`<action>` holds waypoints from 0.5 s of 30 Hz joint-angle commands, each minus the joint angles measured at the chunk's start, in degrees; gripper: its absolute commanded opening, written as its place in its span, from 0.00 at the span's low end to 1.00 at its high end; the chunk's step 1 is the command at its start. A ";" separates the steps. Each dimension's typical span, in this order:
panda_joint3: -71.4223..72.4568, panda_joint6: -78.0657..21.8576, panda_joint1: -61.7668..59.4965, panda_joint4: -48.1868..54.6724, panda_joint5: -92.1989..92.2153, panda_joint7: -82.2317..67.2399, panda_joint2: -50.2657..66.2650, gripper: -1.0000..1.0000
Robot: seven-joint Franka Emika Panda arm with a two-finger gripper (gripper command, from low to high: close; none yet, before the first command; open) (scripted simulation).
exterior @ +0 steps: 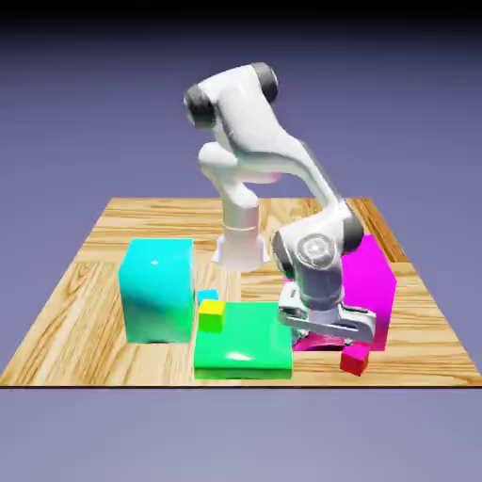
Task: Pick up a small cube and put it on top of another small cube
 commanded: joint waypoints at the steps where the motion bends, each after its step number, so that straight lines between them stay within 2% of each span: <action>1: 1.10 -1.52 -0.58 1.50 -0.08 1.33 2.08 0.50; 8: 8.77 -12.05 -4.57 11.94 -0.63 10.60 16.51 0.50; 13: 6.70 -4.20 -2.35 8.09 -2.12 10.55 20.28 0.50; 14: 6.70 -4.20 -2.35 8.09 -2.12 10.55 20.29 0.00; 15: 6.70 -4.20 -2.35 8.09 -2.12 10.55 20.29 0.00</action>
